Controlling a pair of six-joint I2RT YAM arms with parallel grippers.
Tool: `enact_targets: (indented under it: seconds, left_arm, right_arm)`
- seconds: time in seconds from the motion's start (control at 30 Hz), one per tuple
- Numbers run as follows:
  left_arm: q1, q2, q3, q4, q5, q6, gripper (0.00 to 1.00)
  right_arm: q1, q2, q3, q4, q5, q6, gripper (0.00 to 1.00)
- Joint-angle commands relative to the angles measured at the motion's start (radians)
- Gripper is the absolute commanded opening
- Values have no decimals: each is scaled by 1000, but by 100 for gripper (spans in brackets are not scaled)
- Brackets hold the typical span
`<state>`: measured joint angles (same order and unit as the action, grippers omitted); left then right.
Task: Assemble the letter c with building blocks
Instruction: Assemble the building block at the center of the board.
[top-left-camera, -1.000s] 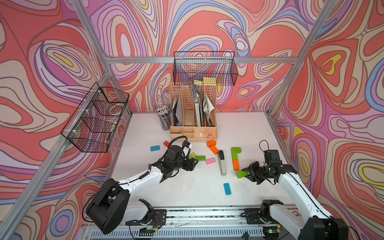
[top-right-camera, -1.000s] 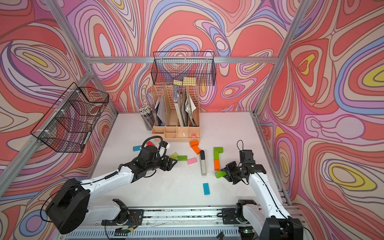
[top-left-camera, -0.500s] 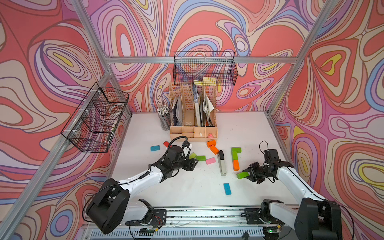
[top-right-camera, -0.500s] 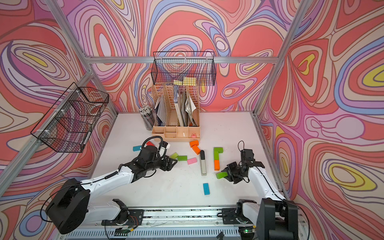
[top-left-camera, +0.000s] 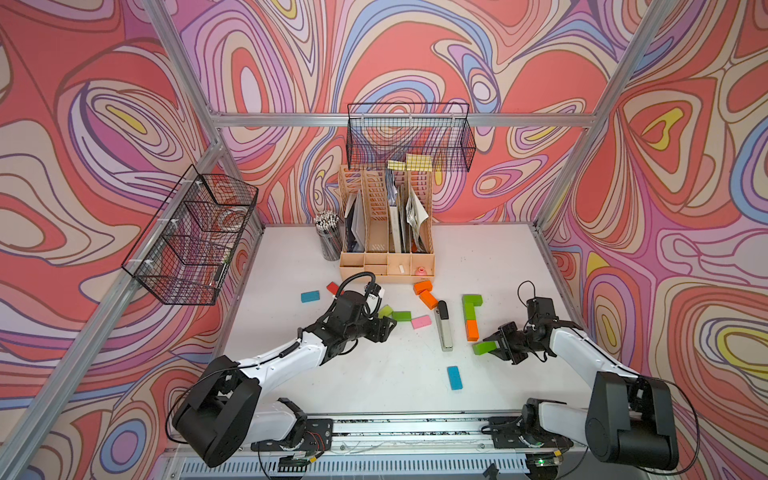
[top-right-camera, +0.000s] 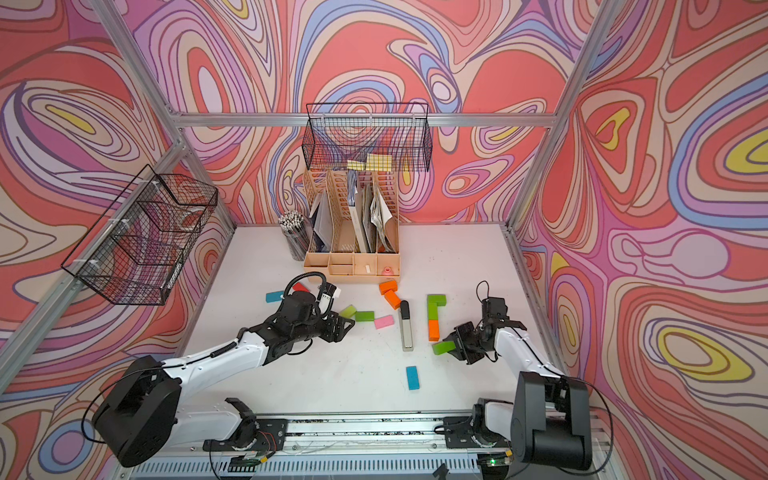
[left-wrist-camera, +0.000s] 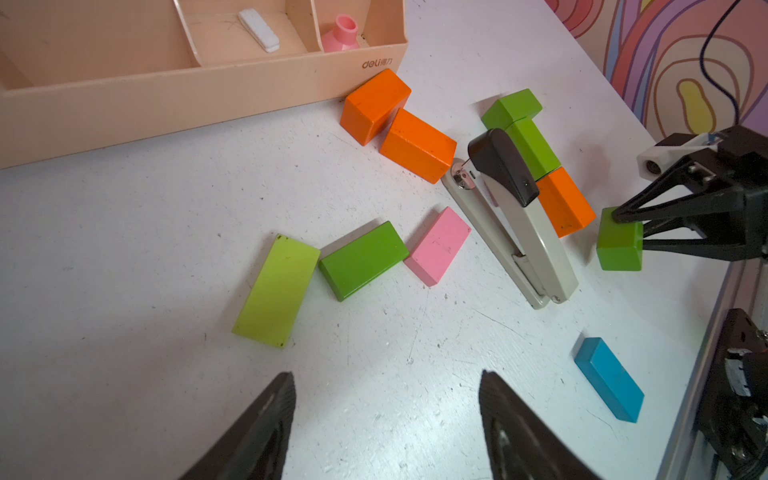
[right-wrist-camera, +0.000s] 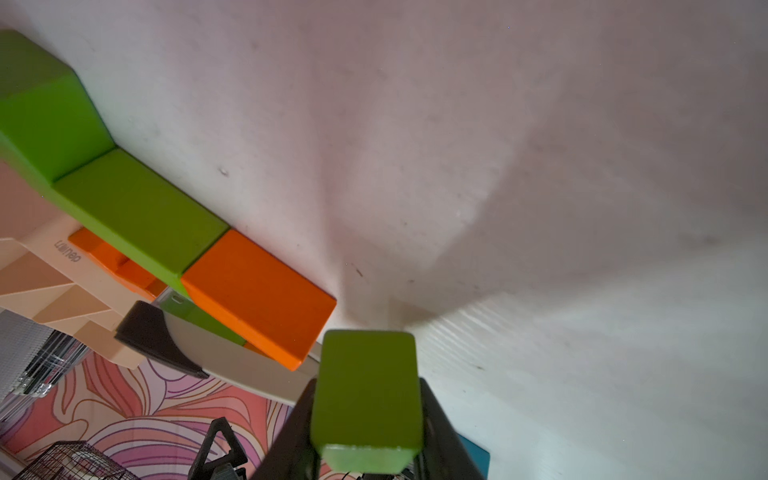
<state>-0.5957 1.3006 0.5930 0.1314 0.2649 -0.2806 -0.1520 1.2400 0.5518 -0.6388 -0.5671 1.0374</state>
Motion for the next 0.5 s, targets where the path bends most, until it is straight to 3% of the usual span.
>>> enact_targets:
  seconds: [0.0,0.47]
  left_arm:
    - [0,9,2,19,8,20,72]
    - [0,16,3,19,4,24,72]
  right_arm:
    - [-7,8,-17,28,-6,-5,36]
    - [-10,12,-18,47,6,2,40]
